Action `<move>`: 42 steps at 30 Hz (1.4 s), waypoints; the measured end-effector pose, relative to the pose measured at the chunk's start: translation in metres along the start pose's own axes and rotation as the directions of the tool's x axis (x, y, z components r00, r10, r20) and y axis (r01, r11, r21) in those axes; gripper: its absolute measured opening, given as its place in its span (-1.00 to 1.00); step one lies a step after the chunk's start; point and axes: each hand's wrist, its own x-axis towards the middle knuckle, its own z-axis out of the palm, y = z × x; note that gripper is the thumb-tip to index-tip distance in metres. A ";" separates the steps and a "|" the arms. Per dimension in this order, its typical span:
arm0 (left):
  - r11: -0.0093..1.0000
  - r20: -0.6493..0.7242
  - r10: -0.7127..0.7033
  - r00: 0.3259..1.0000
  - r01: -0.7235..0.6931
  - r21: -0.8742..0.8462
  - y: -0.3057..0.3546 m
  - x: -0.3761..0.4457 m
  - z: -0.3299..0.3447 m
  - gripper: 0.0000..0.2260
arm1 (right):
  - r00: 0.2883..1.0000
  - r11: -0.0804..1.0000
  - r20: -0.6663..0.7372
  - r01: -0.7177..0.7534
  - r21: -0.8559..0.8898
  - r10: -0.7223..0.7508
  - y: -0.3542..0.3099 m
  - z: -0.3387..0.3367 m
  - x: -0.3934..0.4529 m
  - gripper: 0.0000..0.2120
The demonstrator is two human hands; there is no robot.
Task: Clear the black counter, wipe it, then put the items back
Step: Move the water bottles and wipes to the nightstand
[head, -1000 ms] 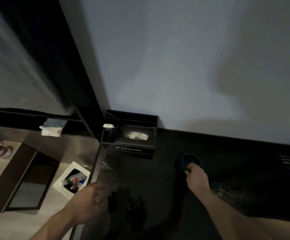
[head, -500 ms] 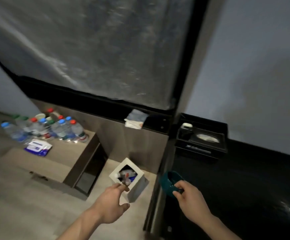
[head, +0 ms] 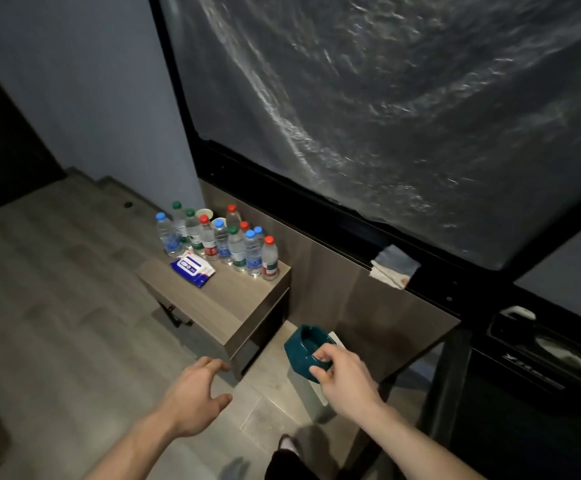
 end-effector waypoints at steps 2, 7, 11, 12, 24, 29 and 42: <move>1.000 0.007 -0.025 1.000 0.025 -0.008 -0.015 0.011 -0.008 -0.49 | 1.000 1.000 0.026 0.008 -0.004 -0.008 -0.013 0.008 0.023 -0.91; 0.998 0.043 -0.069 0.997 0.068 0.012 -0.043 0.050 -0.030 -0.48 | 0.997 0.999 0.070 0.034 0.035 -0.036 -0.033 0.026 0.081 -0.88; 0.992 0.095 -0.125 0.988 0.125 0.006 -0.057 0.095 -0.052 -0.48 | 0.996 0.999 0.090 0.016 0.039 -0.020 -0.042 0.030 0.132 -0.88; 0.990 0.109 -0.138 0.984 0.139 -0.001 -0.059 0.106 -0.058 -0.48 | 0.995 0.999 0.101 0.008 0.036 -0.011 -0.043 0.032 0.146 -0.88; 0.987 0.172 -0.146 0.974 0.155 -0.045 -0.100 0.221 -0.109 -0.62 | 0.966 0.990 0.218 -0.139 -0.013 0.138 -0.067 0.095 0.295 -0.86; 0.993 0.292 -0.097 0.952 0.111 -0.033 -0.144 0.276 -0.115 -0.44 | 0.950 0.973 0.208 -0.227 -0.042 0.231 -0.071 0.145 0.348 -0.88; 0.996 0.372 0.080 0.925 -0.092 0.014 -0.216 0.368 -0.110 -0.58 | 0.903 0.909 0.121 -0.400 -0.114 0.413 -0.061 0.260 0.426 -0.84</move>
